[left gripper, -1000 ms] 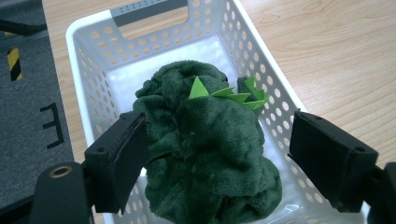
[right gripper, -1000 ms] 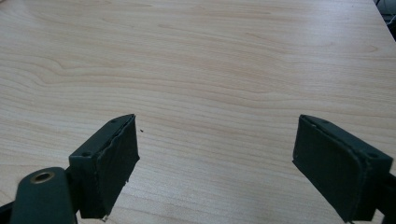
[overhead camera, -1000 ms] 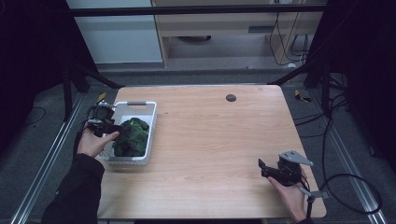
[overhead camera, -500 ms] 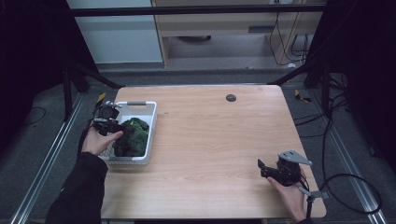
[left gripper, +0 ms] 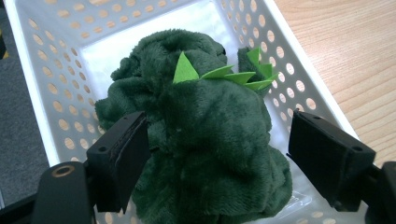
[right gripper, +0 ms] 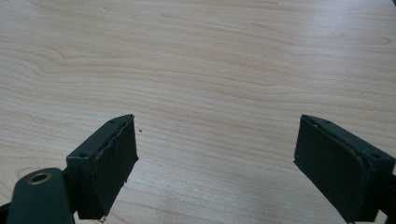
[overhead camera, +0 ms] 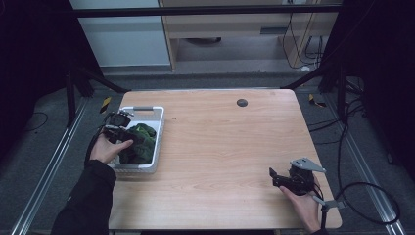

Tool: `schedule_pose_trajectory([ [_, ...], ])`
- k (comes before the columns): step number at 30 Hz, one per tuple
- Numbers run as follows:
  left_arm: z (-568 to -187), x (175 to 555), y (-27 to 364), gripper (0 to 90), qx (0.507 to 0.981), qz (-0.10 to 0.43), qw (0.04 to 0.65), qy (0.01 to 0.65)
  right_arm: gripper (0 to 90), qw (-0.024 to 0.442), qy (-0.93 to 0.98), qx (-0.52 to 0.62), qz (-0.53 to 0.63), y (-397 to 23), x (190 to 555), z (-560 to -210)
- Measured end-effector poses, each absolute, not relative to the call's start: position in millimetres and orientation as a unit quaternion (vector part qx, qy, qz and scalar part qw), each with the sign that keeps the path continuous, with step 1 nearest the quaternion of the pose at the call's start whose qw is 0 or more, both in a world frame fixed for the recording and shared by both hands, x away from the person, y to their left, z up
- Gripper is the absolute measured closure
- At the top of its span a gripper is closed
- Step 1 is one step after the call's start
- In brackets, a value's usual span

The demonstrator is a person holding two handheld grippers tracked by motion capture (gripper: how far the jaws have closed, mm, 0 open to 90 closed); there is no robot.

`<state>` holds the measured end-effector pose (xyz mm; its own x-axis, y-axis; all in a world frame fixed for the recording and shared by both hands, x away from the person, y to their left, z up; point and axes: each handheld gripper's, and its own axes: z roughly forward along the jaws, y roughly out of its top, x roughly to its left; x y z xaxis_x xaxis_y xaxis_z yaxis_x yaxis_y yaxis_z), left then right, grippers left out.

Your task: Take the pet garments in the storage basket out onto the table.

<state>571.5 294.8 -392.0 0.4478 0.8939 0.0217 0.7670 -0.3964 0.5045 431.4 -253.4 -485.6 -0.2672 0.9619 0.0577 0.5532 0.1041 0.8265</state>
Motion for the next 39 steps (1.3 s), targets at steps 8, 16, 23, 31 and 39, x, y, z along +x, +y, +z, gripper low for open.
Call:
schedule_pose_trajectory([
  [8,-404,572,298,21.5,0.823,0.129,0.213,0.51,13.0,0.263,0.7,0.542,0.385,-252,432,-486],
  [16,-412,574,296,25.0,0.828,0.118,0.201,0.51,13.0,0.26,0.703,0.541,0.381,-252,433,-487],
  [23,-420,576,293,31.6,0.831,0.115,0.19,0.511,12.9,0.256,0.704,0.542,0.38,-251,433,-488],
  [31,-422,576,294,47.0,0.829,0.119,0.179,0.517,12.9,0.253,0.706,0.543,0.378,-251,434,-488],
  [39,-420,575,295,66.4,0.834,0.115,0.175,0.511,12.9,0.25,0.708,0.544,0.375,-251,434,-490],
])
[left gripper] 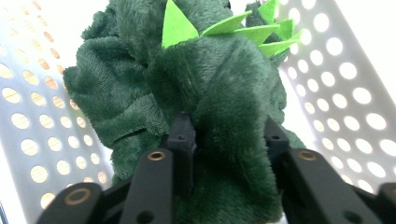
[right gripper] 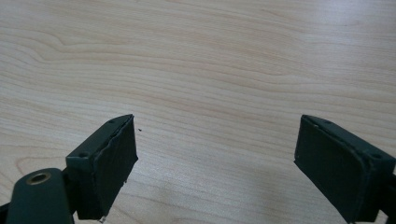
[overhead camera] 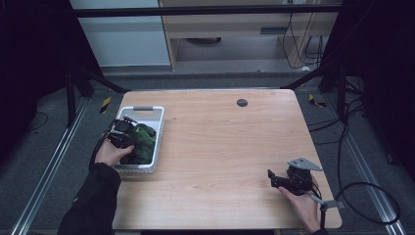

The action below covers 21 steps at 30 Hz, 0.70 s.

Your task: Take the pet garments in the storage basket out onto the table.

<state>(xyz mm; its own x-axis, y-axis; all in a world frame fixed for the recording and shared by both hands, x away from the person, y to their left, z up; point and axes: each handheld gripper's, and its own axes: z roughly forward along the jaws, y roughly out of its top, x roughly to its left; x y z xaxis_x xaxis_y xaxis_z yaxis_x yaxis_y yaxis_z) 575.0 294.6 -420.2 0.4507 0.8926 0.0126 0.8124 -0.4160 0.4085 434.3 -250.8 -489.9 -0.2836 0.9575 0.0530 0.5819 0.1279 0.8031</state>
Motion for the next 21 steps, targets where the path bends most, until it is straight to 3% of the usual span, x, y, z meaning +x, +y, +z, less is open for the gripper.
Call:
schedule_pose_trajectory([
  [6,-414,572,295,71.6,0.835,0.113,0.175,0.509,13.0,0.25,0.71,0.543,0.374,-251,435,-490],
  [21,-376,556,306,73.9,0.837,0.132,0.203,0.491,13.5,0.247,0.71,0.542,0.377,-252,435,-491],
])
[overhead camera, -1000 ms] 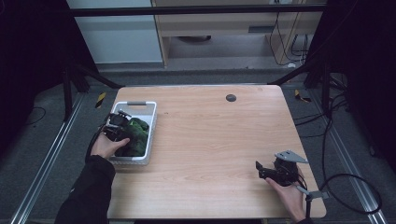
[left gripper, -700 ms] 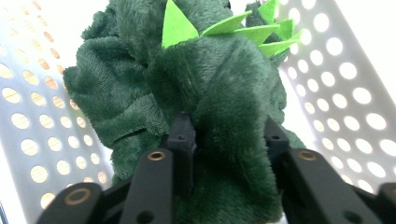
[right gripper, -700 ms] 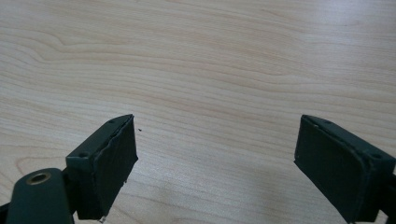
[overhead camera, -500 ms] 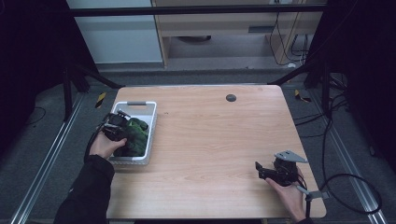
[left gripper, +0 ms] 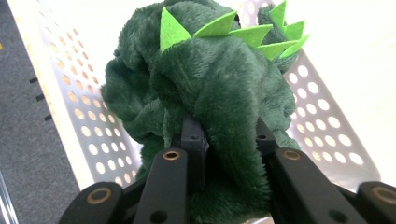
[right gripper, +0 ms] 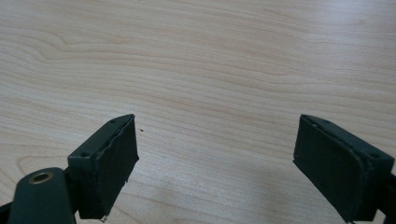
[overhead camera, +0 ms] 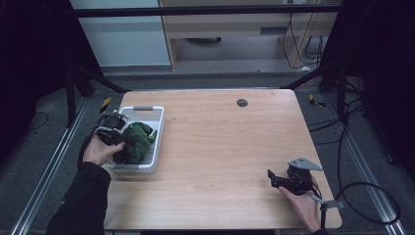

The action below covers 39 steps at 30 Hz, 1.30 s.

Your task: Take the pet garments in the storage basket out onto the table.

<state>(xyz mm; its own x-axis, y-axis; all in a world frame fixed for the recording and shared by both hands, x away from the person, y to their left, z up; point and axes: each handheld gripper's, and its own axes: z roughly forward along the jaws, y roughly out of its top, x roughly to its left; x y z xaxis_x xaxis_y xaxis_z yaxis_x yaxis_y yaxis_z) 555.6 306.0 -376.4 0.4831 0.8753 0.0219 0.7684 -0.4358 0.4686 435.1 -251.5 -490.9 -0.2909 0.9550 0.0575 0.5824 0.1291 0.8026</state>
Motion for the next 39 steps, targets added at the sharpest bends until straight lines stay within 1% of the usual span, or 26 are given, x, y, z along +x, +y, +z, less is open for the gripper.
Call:
schedule_pose_trajectory([
  [23,-328,536,308,74.2,0.848,0.165,0.225,0.451,13.8,0.25,0.711,0.539,0.376,-252,435,-491],
  [39,-302,525,300,74.3,0.865,0.163,0.228,0.416,13.8,0.252,0.711,0.539,0.375,-252,435,-491],
])
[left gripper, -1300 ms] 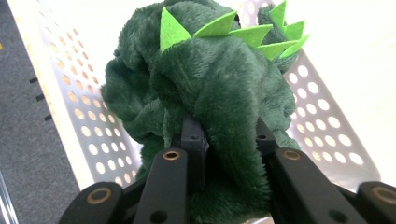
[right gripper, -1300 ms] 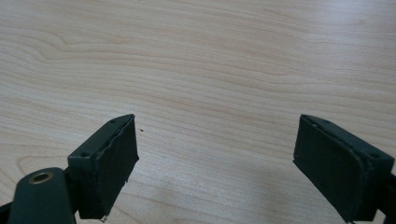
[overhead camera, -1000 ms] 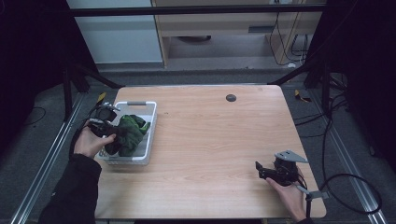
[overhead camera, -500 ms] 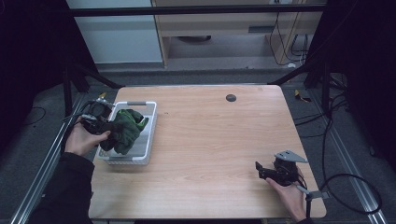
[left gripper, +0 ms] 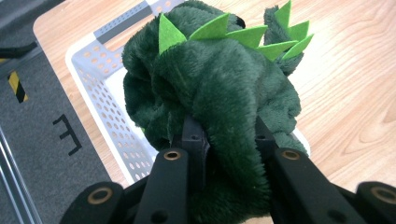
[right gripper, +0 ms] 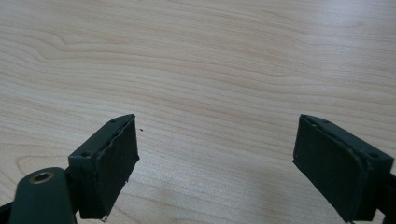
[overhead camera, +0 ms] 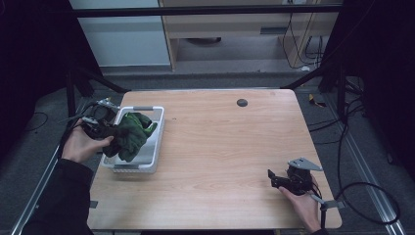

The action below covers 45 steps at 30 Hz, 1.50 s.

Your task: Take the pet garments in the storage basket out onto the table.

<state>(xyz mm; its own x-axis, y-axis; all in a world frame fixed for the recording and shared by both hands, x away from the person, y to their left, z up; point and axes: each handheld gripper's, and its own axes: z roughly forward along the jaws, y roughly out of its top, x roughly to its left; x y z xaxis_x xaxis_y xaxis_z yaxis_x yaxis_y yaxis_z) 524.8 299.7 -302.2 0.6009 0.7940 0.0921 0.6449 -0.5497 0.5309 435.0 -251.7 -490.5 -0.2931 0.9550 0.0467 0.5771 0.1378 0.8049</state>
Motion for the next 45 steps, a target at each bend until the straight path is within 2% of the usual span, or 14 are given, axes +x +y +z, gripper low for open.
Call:
schedule_pose_trajectory([
  [24,-266,494,242,74.2,0.908,0.152,0.237,0.312,13.8,0.256,0.712,0.535,0.377,-252,435,-489],
  [45,-257,496,181,74.2,0.936,0.142,0.216,0.24,13.8,0.254,0.712,0.534,0.379,-252,435,-488],
])
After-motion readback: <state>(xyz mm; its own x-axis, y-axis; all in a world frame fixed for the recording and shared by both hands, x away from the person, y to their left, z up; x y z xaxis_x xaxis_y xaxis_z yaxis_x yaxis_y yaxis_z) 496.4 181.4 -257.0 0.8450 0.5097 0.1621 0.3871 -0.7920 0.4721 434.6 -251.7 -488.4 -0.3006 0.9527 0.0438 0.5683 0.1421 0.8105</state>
